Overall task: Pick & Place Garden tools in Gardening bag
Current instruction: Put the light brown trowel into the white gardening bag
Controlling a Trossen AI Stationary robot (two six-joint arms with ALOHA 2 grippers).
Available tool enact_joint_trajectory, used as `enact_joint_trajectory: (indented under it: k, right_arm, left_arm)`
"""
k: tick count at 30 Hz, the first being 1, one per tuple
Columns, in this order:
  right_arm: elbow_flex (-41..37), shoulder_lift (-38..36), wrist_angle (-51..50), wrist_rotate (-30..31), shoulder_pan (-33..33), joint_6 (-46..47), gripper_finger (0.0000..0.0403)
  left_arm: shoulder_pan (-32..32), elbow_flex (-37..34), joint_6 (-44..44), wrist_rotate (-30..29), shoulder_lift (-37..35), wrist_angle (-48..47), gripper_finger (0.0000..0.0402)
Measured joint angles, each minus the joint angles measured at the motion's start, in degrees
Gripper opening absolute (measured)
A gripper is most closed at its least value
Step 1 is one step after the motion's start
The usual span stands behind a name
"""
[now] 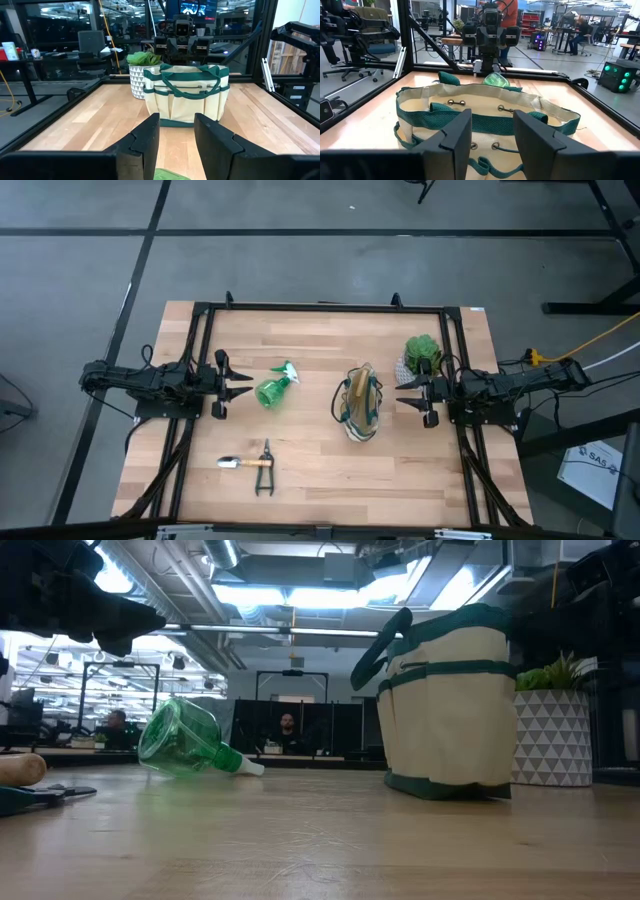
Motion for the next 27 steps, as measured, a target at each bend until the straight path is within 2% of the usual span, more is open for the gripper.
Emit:
enact_joint_trajectory:
  k: [16,27]
  right_arm:
    - [0.00,0.00,0.00,0.00,-0.01,-0.01,0.0147]
    - [0.00,0.00,0.00,0.00,-0.01,-0.01,0.0147]
  left_arm:
    - [-0.01,-0.02,-0.81,0.00,0.00,0.13,0.0118]
    - [-0.07,-0.08,-21.38,1.55,0.02,4.13,0.0118]
